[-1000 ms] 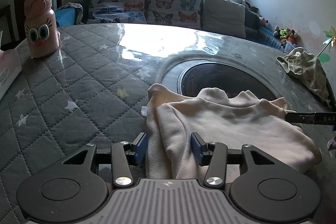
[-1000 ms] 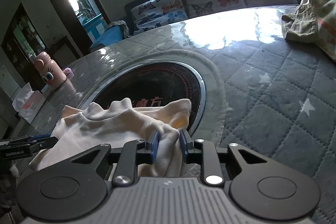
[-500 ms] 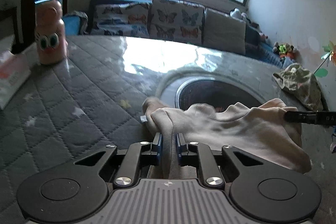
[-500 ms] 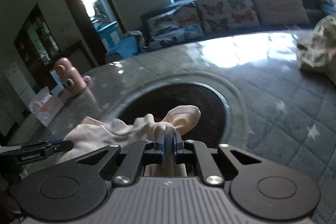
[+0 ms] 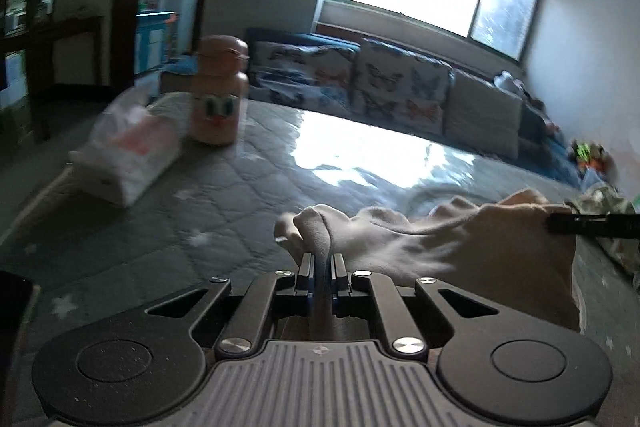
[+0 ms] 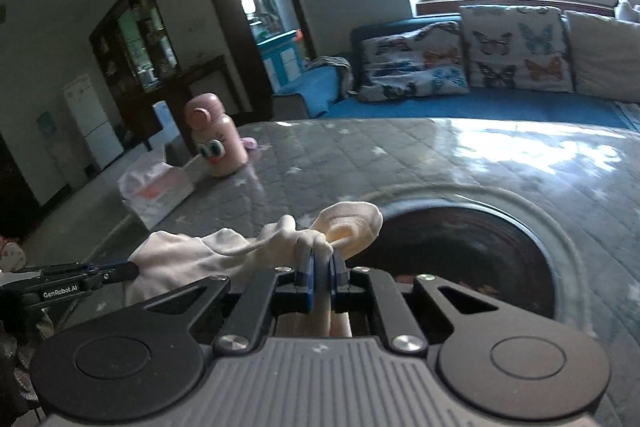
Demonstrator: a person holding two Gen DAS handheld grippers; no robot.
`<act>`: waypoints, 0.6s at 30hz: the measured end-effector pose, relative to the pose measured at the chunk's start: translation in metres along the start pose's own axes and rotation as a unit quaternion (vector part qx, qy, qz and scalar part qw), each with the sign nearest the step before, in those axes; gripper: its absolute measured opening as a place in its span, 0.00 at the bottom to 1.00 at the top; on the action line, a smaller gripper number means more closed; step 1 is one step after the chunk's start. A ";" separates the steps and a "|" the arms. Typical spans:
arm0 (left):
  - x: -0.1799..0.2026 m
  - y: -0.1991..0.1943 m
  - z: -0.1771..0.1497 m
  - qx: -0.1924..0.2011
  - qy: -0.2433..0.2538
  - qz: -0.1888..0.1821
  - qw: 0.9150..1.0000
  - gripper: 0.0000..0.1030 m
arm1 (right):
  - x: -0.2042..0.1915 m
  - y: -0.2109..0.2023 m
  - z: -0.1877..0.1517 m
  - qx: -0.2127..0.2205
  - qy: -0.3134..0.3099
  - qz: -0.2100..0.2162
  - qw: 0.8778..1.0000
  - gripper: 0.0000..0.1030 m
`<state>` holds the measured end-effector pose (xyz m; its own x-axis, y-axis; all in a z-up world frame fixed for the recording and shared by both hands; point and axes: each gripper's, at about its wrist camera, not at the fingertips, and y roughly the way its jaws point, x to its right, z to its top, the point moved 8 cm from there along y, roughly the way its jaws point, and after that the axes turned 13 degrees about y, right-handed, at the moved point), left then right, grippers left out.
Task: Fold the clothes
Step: 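Lift the folded sweatshirt with both grippers and shift it toward the tissue box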
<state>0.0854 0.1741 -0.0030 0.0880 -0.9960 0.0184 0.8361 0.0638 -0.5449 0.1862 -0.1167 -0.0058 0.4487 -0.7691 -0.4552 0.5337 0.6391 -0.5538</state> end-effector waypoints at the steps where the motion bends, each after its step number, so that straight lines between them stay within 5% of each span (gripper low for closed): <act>1: -0.005 -0.002 0.002 0.003 -0.001 0.005 1.000 0.08 | -0.006 0.005 0.002 -0.002 -0.002 0.006 1.000 0.06; 18: -0.091 0.018 0.002 -0.018 -0.026 0.096 0.995 0.08 | -0.075 0.115 0.029 -0.034 -0.034 0.048 0.998 0.06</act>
<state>0.0939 0.2661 -0.0129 0.2724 -0.9611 -0.0463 0.7814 0.2490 -0.5722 0.2349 0.0142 -0.0149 0.5447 -0.7004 -0.4613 0.4370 0.7065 -0.5567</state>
